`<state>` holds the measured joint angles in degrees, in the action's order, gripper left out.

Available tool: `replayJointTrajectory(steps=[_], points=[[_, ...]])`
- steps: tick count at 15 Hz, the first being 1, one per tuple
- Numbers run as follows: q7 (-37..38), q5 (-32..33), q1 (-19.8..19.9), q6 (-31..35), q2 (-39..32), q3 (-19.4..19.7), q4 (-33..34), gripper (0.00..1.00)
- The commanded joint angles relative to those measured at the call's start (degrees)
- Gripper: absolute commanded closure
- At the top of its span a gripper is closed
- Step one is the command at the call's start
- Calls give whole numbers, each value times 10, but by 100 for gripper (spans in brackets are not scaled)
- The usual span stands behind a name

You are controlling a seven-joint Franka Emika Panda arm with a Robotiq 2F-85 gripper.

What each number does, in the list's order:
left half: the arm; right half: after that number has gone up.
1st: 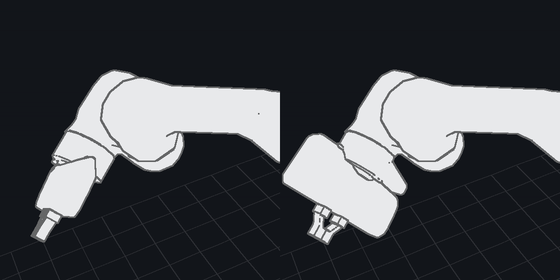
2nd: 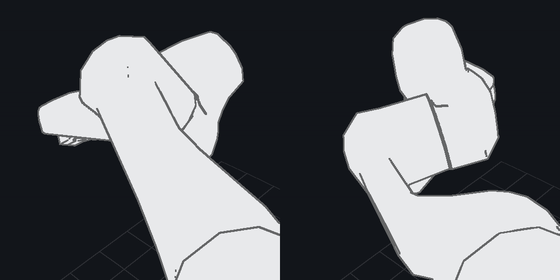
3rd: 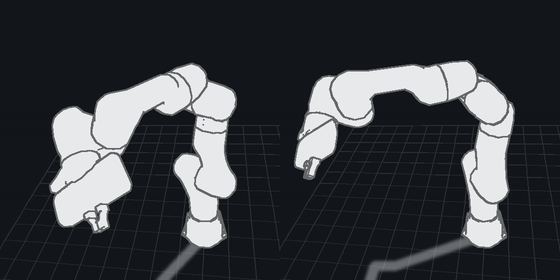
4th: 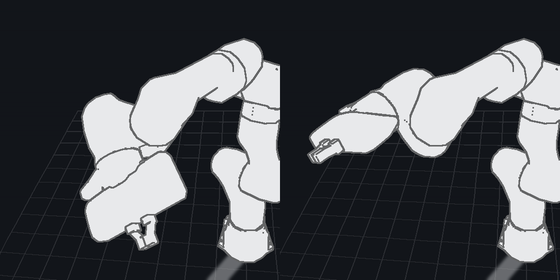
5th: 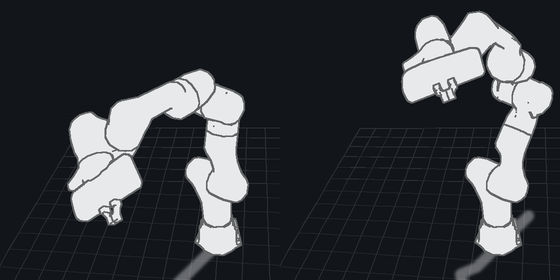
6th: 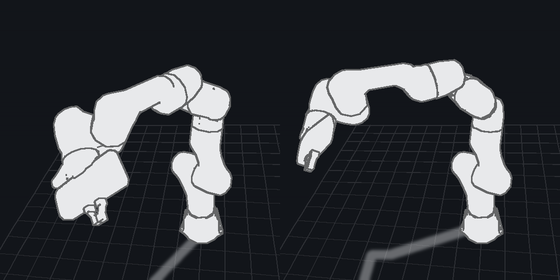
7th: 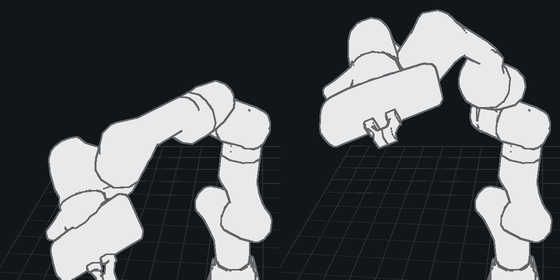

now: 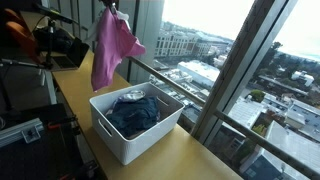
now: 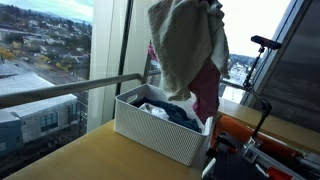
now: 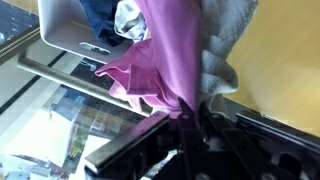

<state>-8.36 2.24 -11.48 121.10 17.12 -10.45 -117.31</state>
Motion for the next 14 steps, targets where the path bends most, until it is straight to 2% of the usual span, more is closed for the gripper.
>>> replayJointTrajectory(steps=[1,4,6,9,14], points=[[53,2,-40,-16,-38,-64,62,98],[107,19,-61,21,-101,-112,75,98],[120,20,-65,47,-135,-118,60,98],[119,20,-62,104,-186,-103,33,98],[95,2,-39,159,-275,-59,27,98]])
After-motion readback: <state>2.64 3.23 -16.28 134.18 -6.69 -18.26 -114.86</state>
